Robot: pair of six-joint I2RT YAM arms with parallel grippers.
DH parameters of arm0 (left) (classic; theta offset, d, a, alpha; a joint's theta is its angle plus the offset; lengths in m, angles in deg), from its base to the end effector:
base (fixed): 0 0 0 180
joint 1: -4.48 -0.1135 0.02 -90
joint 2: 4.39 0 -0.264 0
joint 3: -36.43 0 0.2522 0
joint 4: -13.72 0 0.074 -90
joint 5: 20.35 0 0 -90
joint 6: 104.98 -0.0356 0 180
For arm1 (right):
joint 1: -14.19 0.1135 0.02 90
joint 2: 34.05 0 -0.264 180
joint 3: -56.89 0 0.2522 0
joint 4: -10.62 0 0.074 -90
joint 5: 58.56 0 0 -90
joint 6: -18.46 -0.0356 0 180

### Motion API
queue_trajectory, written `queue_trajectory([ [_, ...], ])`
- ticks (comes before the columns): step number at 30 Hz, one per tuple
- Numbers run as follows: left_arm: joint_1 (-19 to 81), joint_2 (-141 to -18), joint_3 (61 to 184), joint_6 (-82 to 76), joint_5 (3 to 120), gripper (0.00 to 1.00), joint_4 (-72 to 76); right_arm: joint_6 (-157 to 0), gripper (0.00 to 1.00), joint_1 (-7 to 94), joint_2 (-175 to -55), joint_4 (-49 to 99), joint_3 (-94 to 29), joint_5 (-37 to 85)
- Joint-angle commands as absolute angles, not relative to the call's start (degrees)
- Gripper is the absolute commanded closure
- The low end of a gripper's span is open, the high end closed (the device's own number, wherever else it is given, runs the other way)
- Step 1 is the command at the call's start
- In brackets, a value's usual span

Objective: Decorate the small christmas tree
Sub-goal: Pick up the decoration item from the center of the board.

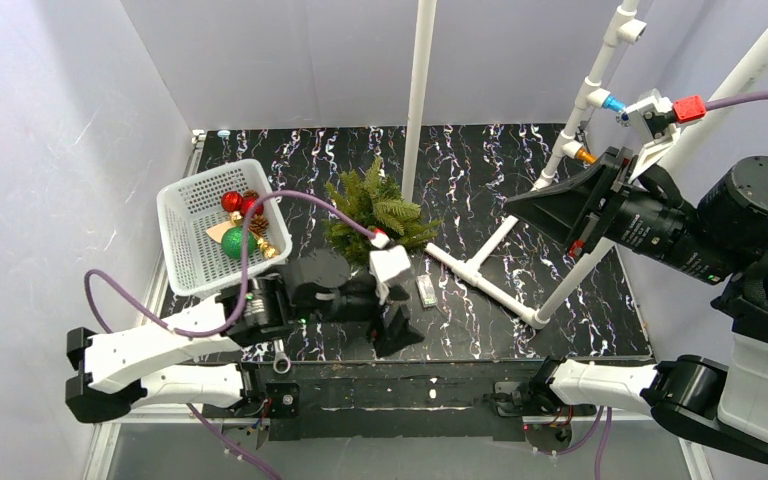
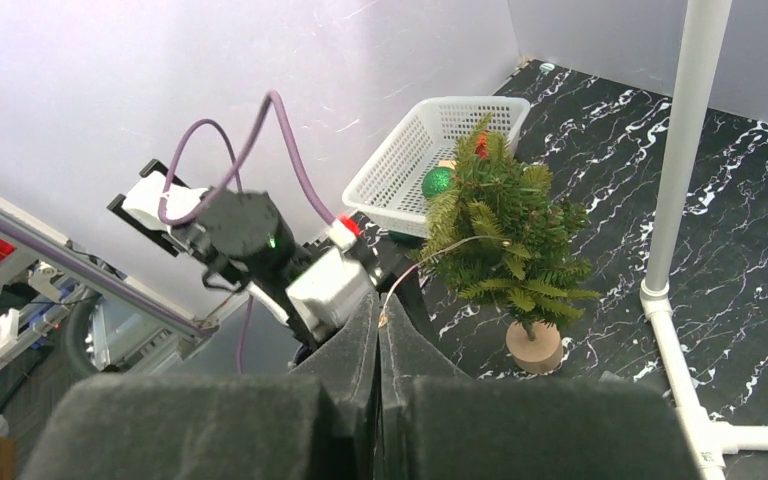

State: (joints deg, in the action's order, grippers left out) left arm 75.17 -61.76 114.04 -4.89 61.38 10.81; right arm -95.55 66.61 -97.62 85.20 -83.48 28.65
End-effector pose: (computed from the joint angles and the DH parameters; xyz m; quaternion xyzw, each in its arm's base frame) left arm 0.0674 -0.2079 0.4556 0.3483 0.4809 -0.5532 0.5843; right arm 0.0410 0.0562 0.5997 -0.1871 0.6676 0.4589 0.5556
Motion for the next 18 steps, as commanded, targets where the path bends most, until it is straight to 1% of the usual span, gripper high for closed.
queue_trajectory([
  [1, 80.3, -63.2, 110.5, -7.2, 67.9, 0.18, 22.6, -95.2, 0.99, 66.7, -98.0, 81.6, -82.8, 28.8],
  [4, 84.2, -66.3, 109.5, -12.9, 71.8, 0.15, 25.9, -95.2, 0.99, 66.7, -98.0, 81.5, -82.6, 28.8],
  [6, 86.3, -68.3, 107.7, -16.3, 74.1, 0.12, 30.7, -95.2, 0.99, 66.8, -97.8, 81.3, -82.2, 28.8],
  [11, 87.7, -71.3, 103.5, -21.5, 82.3, 0.08, 39.3, -95.6, 0.99, 66.7, -97.2, 81.1, -81.3, 28.5],
  [15, 87.7, -72.4, 101.6, -23.0, 82.5, 0.06, 44.2, -95.9, 0.99, 66.7, -96.8, 80.8, -80.3, 28.3],
  [18, 87.6, -73.5, 100.9, -23.7, 82.7, 0.02, 46.8, -96.2, 0.99, 66.7, -97.0, 80.7, -80.1, 27.9],
])
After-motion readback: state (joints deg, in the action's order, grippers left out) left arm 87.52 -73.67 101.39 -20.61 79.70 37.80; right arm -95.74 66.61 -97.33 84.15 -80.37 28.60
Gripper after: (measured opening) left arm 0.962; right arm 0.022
